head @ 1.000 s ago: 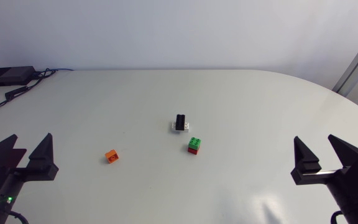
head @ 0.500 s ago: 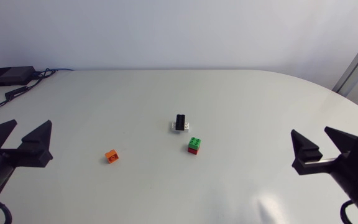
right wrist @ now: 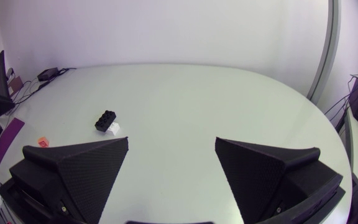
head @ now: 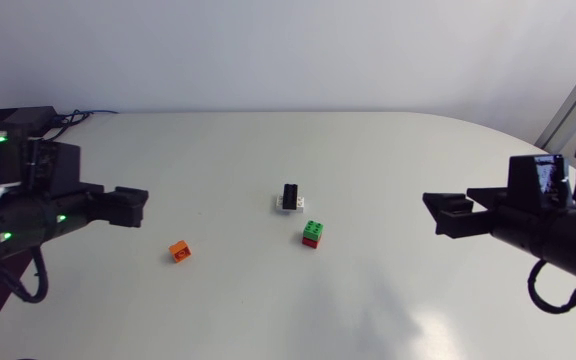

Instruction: Sort duplo bricks by size, large to the right and small to the left

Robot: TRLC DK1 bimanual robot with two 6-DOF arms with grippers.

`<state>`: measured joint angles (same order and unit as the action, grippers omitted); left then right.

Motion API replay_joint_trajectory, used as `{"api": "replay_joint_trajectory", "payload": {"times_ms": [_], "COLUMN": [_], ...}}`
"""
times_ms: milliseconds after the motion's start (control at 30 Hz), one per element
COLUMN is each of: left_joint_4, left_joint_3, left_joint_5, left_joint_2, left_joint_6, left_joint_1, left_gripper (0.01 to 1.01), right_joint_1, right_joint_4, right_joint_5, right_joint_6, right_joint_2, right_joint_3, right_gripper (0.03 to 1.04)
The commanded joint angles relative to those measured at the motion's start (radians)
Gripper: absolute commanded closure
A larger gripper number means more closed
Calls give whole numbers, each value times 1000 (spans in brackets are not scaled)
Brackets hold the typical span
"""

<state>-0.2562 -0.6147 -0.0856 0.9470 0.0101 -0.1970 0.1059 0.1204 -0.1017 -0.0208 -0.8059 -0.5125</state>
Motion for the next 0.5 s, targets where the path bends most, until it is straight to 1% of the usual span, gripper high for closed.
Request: {"api": "replay_joint_trajectory", "payload": {"times_ms": [0,167,233,333,367,433,467], "left_joint_4": [3,11,23,-35,-58,-89,-100], "left_joint_3": [-62,-166,-209,-298,-332,-401,-434], "left_joint_5": [-2,0,0,0,3,53,80], "left_joint_2": [130,328,392,483,510,584,622], "left_joint_6": [27,137,205,226,249,257,258], "left_joint_1": [-36,-91,-116,-154,-168,-174,-176], "left_gripper": [120,120,120,120,120,121,121], "right_joint_1": [9,9,29,72,80,94,95], "right_joint_4": [28,82,139,191,211,266,271], "right_joint_5": [-29,-112,-112,-112,-115,-148,-161], "right_joint_6": [-56,-48,19,81,124,225,298], "right_joint_2": [-85,-222,-276,-335,-358,-403,-415], "right_joint_3": [-61,-124,-153,-184,-196,-224,-221], "right_gripper": [59,59,59,59,59,59,59]}}
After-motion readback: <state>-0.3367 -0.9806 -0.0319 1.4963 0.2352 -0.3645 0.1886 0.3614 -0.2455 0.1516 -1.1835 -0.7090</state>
